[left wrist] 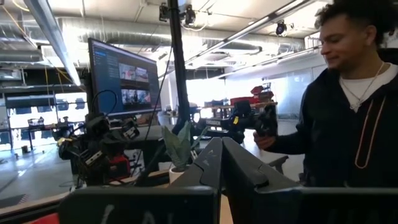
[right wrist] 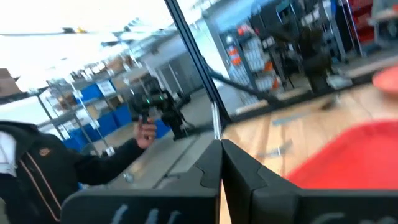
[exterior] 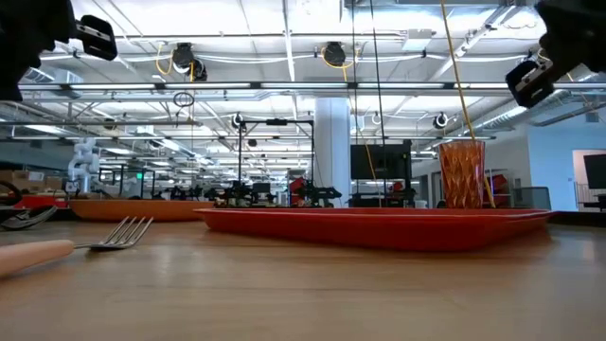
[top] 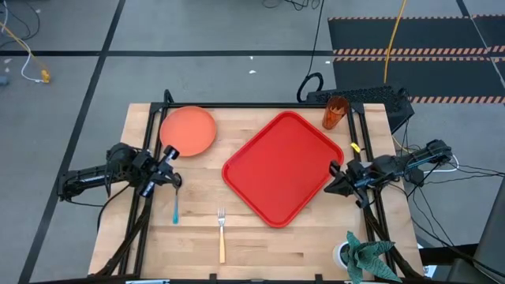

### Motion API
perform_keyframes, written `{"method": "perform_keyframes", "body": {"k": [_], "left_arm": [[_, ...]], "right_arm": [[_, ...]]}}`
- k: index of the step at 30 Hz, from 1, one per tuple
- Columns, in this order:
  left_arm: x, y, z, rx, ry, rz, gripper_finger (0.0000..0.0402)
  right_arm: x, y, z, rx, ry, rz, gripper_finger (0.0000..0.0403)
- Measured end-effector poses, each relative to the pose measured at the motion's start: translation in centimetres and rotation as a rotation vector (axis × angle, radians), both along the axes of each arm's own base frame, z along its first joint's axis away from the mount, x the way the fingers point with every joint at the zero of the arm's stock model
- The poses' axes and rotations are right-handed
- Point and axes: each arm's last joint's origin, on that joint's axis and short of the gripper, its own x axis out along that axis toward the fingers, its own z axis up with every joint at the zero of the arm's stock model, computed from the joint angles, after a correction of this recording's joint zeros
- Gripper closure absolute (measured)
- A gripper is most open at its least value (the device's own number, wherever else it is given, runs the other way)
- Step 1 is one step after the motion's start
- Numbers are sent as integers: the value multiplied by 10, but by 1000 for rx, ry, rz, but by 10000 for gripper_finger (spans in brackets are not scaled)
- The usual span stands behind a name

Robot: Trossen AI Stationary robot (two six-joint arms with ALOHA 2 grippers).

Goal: Pick and place plate/cup/fork/spoon on tray
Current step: Put the brown glass cup on the red tray

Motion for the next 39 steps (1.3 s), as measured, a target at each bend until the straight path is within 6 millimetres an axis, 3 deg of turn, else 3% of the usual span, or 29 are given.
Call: {"method": "perform_keyframes", "body": {"k": [7, 17, 21, 25, 28, 31, 33, 39], "left_arm": [[-3, -1, 6, -38, -39, -21, 387], [-4, -1, 8, -188, 46, -91, 387], [-4, -1, 8, -189, 37, -79, 387], [-2, 4, 8, -233, -8, 75, 387], [6, 10, -1, -307, 79, 248, 386], [14, 17, -12, -362, 177, 447, 379], [18, 20, -15, -380, 223, 516, 365], [29, 22, 16, -304, 337, 571, 289]], "right_arm": [[-4, -1, 15, 52, -151, 0, 403], [-4, -2, 16, 66, -163, -14, 403], [-3, -8, 19, 116, -179, -205, 403], [-3, -17, 28, 144, -242, -535, 400], [-1, -20, 34, 120, -297, -633, 388], [8, -18, 32, -5, -268, -660, 373], [18, -15, 44, -88, -234, -672, 362], [68, -8, 78, -406, 74, -807, 332]]}}
